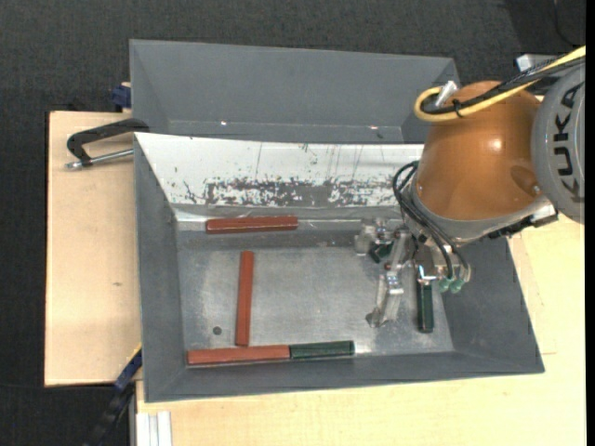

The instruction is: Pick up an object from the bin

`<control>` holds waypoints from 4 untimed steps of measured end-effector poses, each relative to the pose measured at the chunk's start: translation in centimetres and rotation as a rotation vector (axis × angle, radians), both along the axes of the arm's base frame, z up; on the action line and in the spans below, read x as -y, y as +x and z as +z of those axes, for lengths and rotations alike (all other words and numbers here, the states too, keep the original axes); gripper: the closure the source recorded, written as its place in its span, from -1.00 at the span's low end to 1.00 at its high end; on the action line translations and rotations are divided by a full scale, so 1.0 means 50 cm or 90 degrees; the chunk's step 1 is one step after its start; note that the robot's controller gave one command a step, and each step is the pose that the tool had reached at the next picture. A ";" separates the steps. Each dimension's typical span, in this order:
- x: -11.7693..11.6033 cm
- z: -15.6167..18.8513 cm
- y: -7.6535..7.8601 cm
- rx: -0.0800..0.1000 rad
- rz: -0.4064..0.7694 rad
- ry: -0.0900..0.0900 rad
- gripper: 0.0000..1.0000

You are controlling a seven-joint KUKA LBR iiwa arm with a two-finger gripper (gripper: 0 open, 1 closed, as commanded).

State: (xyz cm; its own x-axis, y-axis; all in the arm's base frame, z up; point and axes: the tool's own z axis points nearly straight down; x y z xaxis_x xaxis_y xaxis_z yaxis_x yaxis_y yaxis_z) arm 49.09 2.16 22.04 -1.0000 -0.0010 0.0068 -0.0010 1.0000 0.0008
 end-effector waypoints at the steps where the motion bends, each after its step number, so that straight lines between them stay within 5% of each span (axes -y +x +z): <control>1: 0.000 0.008 0.002 0.005 -0.001 0.000 -1.00; 2: 0.201 -0.138 0.032 0.003 0.151 -0.001 1.00; 4: 0.213 -0.142 0.030 0.005 0.133 0.001 1.00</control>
Offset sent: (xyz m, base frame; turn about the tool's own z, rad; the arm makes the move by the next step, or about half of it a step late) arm 0.0162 -0.0977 -0.0676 -0.2415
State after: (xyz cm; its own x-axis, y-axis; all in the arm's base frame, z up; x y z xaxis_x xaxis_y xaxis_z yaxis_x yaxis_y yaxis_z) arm 50.57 -8.49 14.96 -0.9780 -0.2087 -0.0012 -0.2087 0.9780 0.0010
